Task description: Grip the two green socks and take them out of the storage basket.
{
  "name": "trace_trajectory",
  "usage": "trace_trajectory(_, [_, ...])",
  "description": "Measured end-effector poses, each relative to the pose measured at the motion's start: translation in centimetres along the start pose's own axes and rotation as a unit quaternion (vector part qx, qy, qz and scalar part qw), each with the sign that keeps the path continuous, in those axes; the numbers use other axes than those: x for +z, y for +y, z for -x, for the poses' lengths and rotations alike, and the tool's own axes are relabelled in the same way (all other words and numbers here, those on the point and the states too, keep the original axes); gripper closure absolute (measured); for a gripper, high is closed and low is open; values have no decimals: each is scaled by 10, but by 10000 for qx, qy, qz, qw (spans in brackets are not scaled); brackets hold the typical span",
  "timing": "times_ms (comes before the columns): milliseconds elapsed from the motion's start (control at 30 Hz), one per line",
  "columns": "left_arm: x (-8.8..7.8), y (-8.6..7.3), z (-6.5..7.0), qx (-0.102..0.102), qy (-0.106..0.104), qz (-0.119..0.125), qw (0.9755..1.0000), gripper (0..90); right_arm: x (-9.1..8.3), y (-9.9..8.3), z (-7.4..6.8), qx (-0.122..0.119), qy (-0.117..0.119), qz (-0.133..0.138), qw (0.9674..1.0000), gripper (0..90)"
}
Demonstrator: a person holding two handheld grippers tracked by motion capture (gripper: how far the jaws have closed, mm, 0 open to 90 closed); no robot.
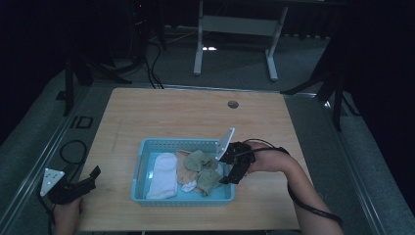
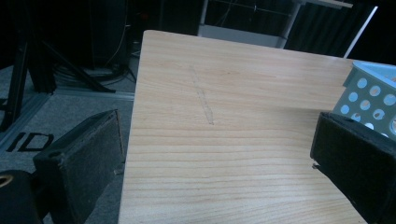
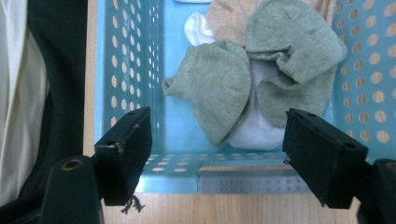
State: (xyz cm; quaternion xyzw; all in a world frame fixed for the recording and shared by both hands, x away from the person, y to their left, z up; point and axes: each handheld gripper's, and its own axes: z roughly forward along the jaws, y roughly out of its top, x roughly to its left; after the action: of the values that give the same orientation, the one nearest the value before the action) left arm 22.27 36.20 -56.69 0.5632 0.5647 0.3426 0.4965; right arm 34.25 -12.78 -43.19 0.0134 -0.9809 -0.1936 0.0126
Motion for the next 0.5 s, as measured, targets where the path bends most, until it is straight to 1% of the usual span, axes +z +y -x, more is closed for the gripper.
trace_trajectory(167, [0, 0, 0, -2, -6, -4, 10000, 23, 11, 4, 2, -5, 90, -83, 9999, 244])
trace_trajectory(200, [0, 0, 0, -2, -7, -3, 10000, 23, 13, 5, 2, -18, 92, -101, 9999, 255])
trace_trajectory(300, [0, 0, 0, -1, -9, -8, 10000, 23, 19, 6, 5, -14, 198, -104, 9997, 261])
trace_trajectory(400, [0, 0, 0, -5, -13, -20, 10000, 24, 25, 8, 8, 20, 215, -167, 9996, 283])
trace_trajectory(500, [0, 0, 0, -4, -16, -15, 10000, 24, 31, 9, 11, 22, 184, -213, 9996, 284])
